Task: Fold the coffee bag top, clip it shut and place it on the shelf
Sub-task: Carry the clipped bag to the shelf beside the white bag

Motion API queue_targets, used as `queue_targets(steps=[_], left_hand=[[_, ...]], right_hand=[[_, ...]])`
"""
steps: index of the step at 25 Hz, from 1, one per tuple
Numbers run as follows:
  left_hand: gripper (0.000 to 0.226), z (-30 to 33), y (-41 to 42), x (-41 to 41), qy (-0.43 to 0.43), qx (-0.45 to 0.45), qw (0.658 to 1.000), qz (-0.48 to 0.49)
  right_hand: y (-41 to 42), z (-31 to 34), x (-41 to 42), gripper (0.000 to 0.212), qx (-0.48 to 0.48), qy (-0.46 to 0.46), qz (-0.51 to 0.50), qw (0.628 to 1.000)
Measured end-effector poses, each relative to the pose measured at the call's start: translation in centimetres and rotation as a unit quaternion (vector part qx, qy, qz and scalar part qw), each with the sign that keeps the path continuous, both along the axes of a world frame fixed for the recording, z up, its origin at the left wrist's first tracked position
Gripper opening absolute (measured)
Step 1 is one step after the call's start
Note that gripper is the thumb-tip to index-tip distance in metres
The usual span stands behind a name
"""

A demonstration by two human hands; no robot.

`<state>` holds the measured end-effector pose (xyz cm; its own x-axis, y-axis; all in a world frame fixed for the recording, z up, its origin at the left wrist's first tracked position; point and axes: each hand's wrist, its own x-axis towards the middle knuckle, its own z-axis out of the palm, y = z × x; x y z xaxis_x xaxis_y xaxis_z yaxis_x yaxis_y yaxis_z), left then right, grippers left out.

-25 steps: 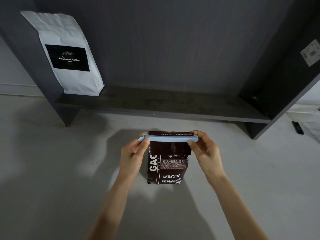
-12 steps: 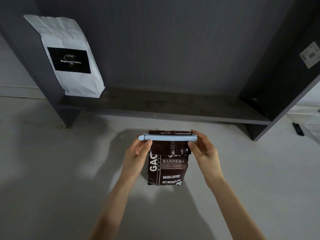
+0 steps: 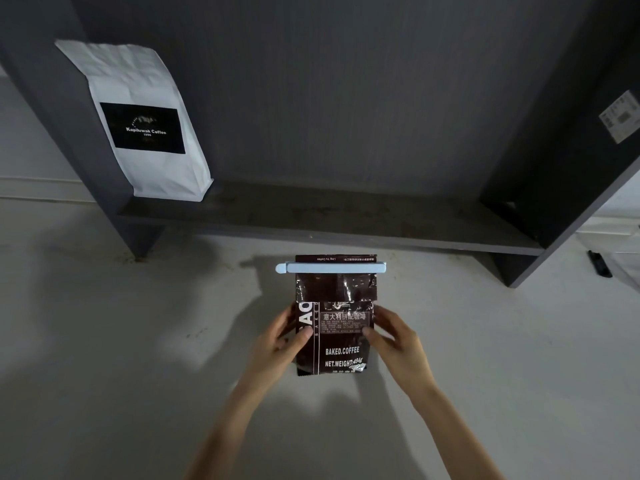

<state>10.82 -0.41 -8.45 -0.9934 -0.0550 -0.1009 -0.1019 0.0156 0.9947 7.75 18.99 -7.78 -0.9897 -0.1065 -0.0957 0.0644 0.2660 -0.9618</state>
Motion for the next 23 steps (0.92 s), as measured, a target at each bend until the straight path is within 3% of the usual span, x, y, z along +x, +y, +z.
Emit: queue_targets(steps=[5, 15, 23], left_hand=[[0.053, -2.3, -0.2, 0.3, -0.036, -0.093, 0.995, 0.001], [0.049, -2.0, -0.6, -0.2, -0.002, -0.113, 0.992, 0.046], [0.035, 3.5, -3.4, -3.7, 0.077, -0.12, 0.988, 0.063]], right_hand=[[-0.5, -1.3, 1.2, 0.048, 0.031, -0.025, 0.015, 0.999], [-1.7, 0.1, 1.1, 0.046, 0.031, -0.024, -0.038, 0.999], [-4.7, 4.8, -2.3, 0.047, -0.001, 0.064, -0.052, 0.997]])
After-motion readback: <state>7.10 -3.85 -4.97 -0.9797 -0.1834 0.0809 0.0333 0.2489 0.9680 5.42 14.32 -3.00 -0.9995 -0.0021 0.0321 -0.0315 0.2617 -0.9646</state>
